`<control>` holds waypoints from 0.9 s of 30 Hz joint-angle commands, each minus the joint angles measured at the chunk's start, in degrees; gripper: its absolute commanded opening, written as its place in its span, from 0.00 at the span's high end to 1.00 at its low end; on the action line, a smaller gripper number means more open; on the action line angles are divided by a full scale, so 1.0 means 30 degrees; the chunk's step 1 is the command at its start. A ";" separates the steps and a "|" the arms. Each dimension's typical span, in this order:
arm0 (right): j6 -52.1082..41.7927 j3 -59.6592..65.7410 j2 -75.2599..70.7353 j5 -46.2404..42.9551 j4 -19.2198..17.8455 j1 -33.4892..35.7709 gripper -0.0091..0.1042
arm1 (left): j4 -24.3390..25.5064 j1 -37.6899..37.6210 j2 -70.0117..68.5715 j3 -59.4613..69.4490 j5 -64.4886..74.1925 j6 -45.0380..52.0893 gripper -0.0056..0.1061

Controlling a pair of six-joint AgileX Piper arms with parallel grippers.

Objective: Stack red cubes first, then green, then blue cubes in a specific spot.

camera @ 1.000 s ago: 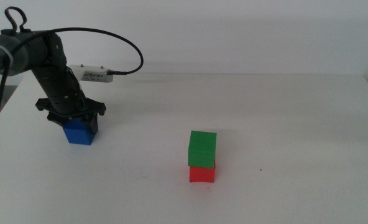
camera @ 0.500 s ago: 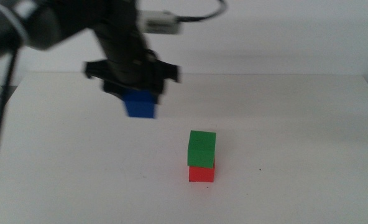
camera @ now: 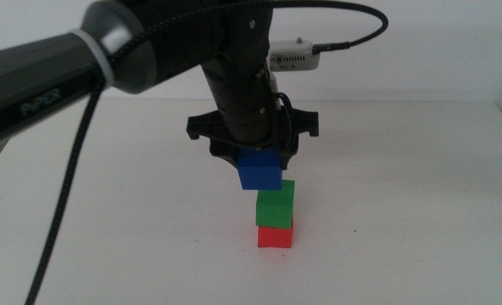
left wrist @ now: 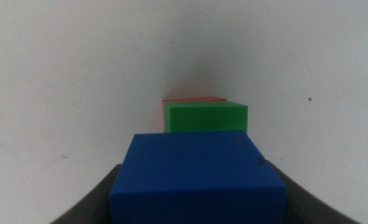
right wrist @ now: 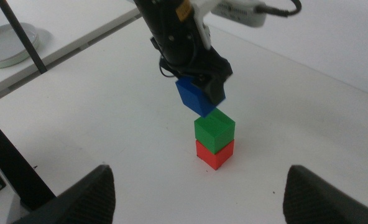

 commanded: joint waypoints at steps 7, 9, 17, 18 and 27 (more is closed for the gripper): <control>-0.0052 0.0109 -0.0051 -0.0173 -0.0054 0.0042 0.23 | -0.0511 -0.0210 0.1089 -0.1233 0.0194 0.0791 0.97; -0.0052 0.0109 -0.0051 -0.0173 -0.0054 0.0042 0.23 | -0.0511 -0.0254 0.1393 -0.1595 0.0251 0.0791 0.97; -0.0052 0.0109 -0.0051 -0.0173 -0.0054 0.0042 0.23 | 0.0000 -0.0557 0.2083 -0.2278 0.0251 0.0546 0.97; -0.0052 0.0109 -0.0051 -0.0173 -0.0054 0.0042 0.23 | 0.0000 -0.0557 0.2164 -0.2280 0.0251 0.0546 0.97; -0.0052 0.0109 -0.0051 -0.0173 -0.0054 0.0042 0.23 | 0.0792 -0.0557 0.2328 -0.2280 0.0251 0.0415 0.97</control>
